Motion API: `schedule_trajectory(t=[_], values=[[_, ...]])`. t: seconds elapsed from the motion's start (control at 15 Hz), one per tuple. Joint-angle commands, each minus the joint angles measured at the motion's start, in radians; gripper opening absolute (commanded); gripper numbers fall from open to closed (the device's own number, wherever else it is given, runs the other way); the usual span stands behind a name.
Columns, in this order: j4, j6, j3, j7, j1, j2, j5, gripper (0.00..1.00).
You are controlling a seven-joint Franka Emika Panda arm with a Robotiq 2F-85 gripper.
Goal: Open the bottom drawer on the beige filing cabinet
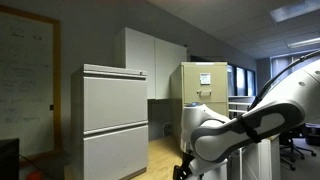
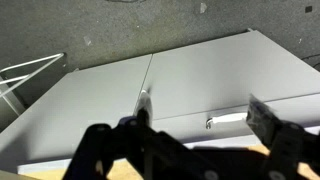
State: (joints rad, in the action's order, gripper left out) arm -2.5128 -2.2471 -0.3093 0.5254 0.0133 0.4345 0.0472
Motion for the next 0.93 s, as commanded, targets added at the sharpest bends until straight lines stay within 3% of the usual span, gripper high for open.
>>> schedule_trajectory(t=[0.0, 0.87], values=[[0.002, 0.003, 0.019, 0.007, -0.020, -0.002, 0.010, 1.00], [0.004, -0.046, 0.038, 0.001, -0.007, -0.008, 0.020, 1.00]])
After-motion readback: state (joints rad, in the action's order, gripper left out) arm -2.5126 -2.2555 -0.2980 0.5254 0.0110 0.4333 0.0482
